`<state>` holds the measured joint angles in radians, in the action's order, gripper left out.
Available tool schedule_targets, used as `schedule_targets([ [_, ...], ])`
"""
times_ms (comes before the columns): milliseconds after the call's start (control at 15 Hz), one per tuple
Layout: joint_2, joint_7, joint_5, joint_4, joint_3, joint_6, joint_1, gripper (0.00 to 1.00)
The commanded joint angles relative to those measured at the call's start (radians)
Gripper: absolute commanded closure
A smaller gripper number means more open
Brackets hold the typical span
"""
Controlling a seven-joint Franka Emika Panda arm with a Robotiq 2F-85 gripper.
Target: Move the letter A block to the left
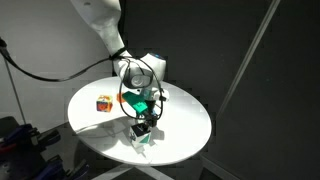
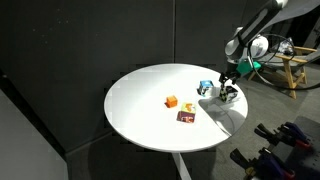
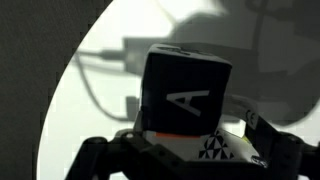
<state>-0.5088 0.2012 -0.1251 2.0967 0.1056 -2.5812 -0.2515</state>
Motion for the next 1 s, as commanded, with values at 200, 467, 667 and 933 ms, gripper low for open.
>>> schedule_targets([
  [200, -0.023, 0.026, -0.009, -0.008, -0.028, -0.024, -0.038, 0.00],
  [467, -0.036, 0.026, -0.008, -0.012, -0.030, -0.030, -0.043, 0.00],
  [667, -0.045, 0.026, -0.009, -0.015, -0.032, -0.031, -0.046, 0.00],
  [933, -0.053, 0.024, -0.007, -0.018, -0.031, -0.032, -0.048, 0.00],
])
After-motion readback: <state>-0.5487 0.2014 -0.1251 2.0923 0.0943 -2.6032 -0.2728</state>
